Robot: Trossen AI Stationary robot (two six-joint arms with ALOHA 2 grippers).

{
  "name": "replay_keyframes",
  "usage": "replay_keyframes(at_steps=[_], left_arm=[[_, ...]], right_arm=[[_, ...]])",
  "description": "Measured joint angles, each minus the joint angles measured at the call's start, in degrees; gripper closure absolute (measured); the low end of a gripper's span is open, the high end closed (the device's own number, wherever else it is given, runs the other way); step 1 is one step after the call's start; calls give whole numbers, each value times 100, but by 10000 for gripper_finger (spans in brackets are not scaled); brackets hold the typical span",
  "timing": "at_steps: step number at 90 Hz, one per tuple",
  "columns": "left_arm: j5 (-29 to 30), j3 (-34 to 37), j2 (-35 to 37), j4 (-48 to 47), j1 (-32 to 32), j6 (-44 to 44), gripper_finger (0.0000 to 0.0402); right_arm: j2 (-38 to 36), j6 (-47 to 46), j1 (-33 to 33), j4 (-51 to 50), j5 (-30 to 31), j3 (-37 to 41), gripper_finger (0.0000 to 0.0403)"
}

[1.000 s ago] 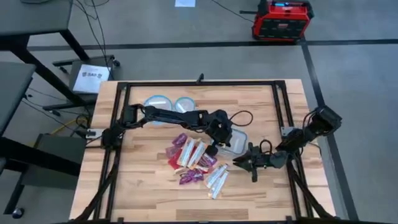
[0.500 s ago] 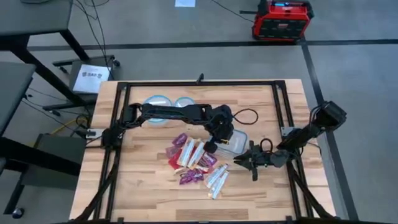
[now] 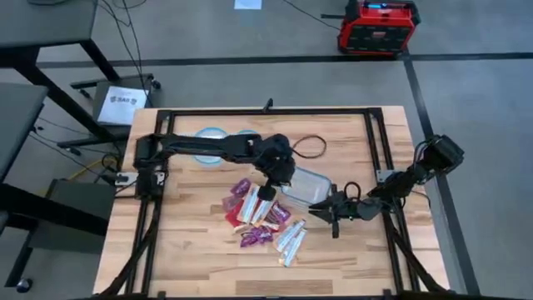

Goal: Sort candy
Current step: Open the rectangular transparent bin

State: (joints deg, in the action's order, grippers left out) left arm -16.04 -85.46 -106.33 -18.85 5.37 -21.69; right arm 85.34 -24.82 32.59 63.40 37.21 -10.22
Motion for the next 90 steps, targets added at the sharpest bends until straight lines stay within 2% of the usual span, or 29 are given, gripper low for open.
replay_keyframes(at_steps=[16, 28, 34, 51, 67, 80, 90], left_arm=[[-15, 1210, 550, 1369, -35, 518, 401], [-15, 1650, 630, 1644, -44, 760, 401], [-7, 1744, 615, 1652, -42, 864, 401], [-8, 1756, 628, 1530, -42, 913, 401], [-6, 1756, 628, 1536, -42, 893, 401], [-6, 1754, 628, 1541, 14, 1057, 401], [7, 1754, 628, 1573, 66, 1175, 401]], right_arm=[[0, 721, -180, -6, 11, -94, 340], [0, 1013, -487, -209, 11, -244, 339], [0, 946, -684, -575, -34, -307, 335], [4, 647, -1280, -2059, -840, -680, 299], [-67, 630, -1668, -3318, -1016, -1179, 253], [-544, 687, -1922, -4699, -1014, -1487, 231], [-1153, 635, -2043, -5234, -1017, -1554, 227]])
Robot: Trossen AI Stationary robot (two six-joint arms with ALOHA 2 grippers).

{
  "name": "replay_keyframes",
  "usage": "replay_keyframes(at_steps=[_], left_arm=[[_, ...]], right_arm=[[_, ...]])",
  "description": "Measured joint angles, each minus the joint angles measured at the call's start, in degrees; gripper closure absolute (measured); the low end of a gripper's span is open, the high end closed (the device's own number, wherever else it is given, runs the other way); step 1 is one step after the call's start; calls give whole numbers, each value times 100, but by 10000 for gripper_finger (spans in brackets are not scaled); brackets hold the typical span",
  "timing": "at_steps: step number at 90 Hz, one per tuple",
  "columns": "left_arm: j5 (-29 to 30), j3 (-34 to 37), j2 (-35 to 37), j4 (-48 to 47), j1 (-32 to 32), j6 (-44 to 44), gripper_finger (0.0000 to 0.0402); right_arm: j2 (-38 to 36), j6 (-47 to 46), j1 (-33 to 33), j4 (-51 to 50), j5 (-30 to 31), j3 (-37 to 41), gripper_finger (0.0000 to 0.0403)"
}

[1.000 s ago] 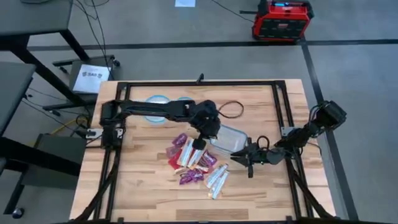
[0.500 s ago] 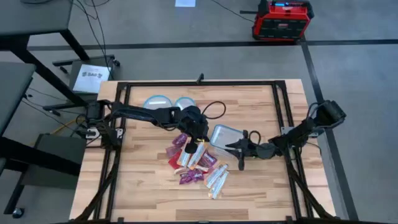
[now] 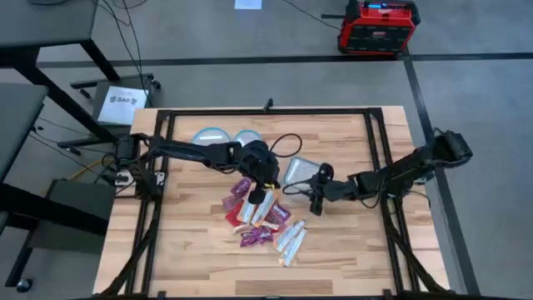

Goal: Sort candy
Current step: Open the rectangular transparent bin

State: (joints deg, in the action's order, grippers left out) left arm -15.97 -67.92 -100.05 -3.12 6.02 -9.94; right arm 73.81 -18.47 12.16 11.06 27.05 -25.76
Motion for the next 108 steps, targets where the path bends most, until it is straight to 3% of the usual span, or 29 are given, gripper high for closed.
replay_keyframes(at_steps=[22, 37, 52, 77, 88, 108], left_arm=[[-6, -4, -2, 318, -4, -42, 402], [-2, -4, -6, 568, -16, 45, 401], [7, -22, -485, 1318, -116, 287, 401], [286, -411, -1281, 1608, -37, 167, 402], [669, -404, -1359, 1471, 140, -84, 402], [712, -404, -1357, 1529, 605, -186, 402]], right_arm=[[-1382, -88, -35, -1137, -2, -9, 234], [-1783, -327, -35, -1937, 31, -9, 241], [-1601, -779, -37, -2642, 269, -9, 245], [-1121, -1376, -65, -2671, 210, -2, 246], [-912, -1670, 89, -2393, -161, -2, 246], [-566, -1591, 324, -1288, -372, -2, 246]])
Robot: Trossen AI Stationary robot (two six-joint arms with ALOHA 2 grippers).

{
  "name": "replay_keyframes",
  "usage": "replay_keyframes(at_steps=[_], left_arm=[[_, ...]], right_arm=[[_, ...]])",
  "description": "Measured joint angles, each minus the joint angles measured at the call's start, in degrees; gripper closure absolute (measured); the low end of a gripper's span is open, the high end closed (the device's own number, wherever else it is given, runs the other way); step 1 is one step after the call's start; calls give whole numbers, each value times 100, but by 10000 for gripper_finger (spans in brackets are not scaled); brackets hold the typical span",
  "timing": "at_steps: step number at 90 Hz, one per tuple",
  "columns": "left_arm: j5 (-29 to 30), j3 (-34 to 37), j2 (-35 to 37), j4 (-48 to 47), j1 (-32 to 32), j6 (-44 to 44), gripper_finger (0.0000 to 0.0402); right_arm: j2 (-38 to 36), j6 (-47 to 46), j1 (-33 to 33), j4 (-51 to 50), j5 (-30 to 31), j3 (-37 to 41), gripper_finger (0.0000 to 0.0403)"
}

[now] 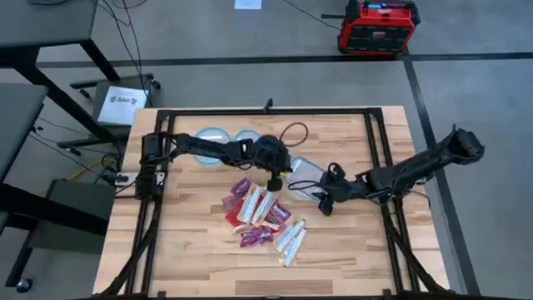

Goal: Sort candy
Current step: Open the rectangular transparent bin

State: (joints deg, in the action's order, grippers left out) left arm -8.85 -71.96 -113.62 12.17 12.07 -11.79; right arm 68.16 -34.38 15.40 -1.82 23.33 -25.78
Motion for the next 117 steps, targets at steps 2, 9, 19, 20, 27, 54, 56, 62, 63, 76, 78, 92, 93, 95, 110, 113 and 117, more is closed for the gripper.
replay_keyframes(at_steps=[2, 9, 19, 20, 27, 54, 56, 62, 63, 76, 78, 92, 93, 95, 110, 113, 117], left_arm=[[-2, 0, 0, 34, 39, 1, 402], [-4, -4, 0, 184, 148, 66, 402], [-189, -146, 217, -72, 144, 363, 402], [-226, -165, 254, -102, 126, 375, 402], [-465, -224, 485, -435, -66, 400, 402], [-83, -128, 365, -1479, -907, 80, 402], [-6, -114, 365, -1409, -936, 50, 402], [170, -102, 365, -1311, -950, -60, 402], [194, -101, 365, -1303, -940, -76, 402], [359, -98, 365, -1239, -697, -204, 402], [359, -98, 365, -1228, -649, -231, 402], [359, -94, 365, -1058, -263, -273, 402], [358, -94, 365, -1033, -238, -275, 402], [358, -94, 365, -977, -185, -284, 402], [350, -195, 422, -1087, 7, -61, 402], [297, -252, 517, -1388, -31, 75, 402], [248, -335, 669, -1727, -122, 231, 402]], right_arm=[[15, 106, 0, 139, -27, 0, 246], [-20, 464, -10, 316, -59, -62, 246], [-421, 840, -15, -318, -61, -433, 246], [-482, 852, -14, -454, -52, -472, 246], [-825, 749, -13, -1448, 56, -625, 246], [-1324, -672, -307, -2326, 325, 140, 246], [-1324, -727, -337, -2215, 247, 203, 246], [-1327, -852, -359, -1845, -12, 381, 246], [-1326, -877, -358, -1791, -47, 405, 246], [-1298, -976, -350, -1349, -414, 478, 246], [-1298, -976, -342, -1268, -438, 480, 246], [-1298, -861, -334, -666, -687, 481, 246], [-1298, -849, -334, -639, -697, 481, 246], [-1298, -803, -334, -587, -699, 481, 246], [-1480, -486, -377, -865, -706, 359, 246], [-1534, -542, -400, -1025, -695, 314, 246], [-1599, -634, -429, -1154, -673, 285, 246]])
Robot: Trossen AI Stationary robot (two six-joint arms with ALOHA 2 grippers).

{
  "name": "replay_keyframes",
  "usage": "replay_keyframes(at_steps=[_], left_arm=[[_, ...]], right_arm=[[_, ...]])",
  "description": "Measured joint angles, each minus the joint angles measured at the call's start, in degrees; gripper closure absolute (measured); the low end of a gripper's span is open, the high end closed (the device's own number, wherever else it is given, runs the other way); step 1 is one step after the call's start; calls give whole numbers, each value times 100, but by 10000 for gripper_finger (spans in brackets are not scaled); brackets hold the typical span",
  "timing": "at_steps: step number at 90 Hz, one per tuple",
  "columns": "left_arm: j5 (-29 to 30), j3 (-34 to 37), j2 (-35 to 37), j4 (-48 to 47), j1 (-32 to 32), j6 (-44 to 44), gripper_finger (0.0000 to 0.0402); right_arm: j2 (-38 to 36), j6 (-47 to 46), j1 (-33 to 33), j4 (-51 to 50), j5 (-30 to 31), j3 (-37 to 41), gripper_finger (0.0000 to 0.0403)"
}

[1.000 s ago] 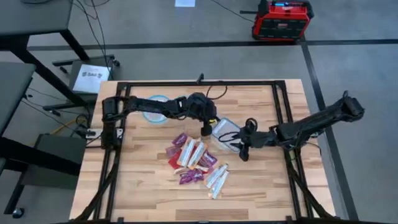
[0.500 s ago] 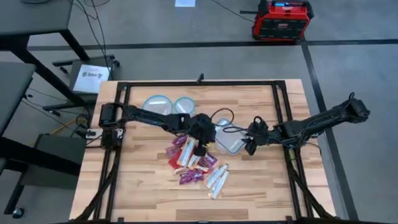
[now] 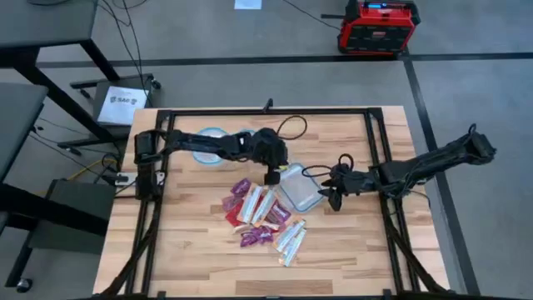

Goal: Sort candy
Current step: Open the rectangular transparent bin

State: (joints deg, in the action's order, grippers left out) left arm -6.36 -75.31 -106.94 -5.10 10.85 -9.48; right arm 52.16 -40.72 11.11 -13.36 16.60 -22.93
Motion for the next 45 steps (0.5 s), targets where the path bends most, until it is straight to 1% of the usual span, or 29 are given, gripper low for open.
replay_keyframes(at_steps=[9, 16, 23, 35, 45], left_arm=[[-72, -45, 228, -764, -288, 364, 402], [-51, -17, 176, -1383, -544, 544, 402], [115, 11, 132, -1862, -769, 683, 402], [594, -10, 63, -1819, -891, 857, 402], [715, -17, -229, -1166, -727, 821, 402]], right_arm=[[-49, -154, -4, -102, 8, -3, 246], [22, -174, -2, -138, 7, -6, 246], [171, -189, -2, -167, 3, -6, 246], [569, -236, -2, -82, 4, -3, 246], [911, -213, 9, 259, -3, -3, 246]])
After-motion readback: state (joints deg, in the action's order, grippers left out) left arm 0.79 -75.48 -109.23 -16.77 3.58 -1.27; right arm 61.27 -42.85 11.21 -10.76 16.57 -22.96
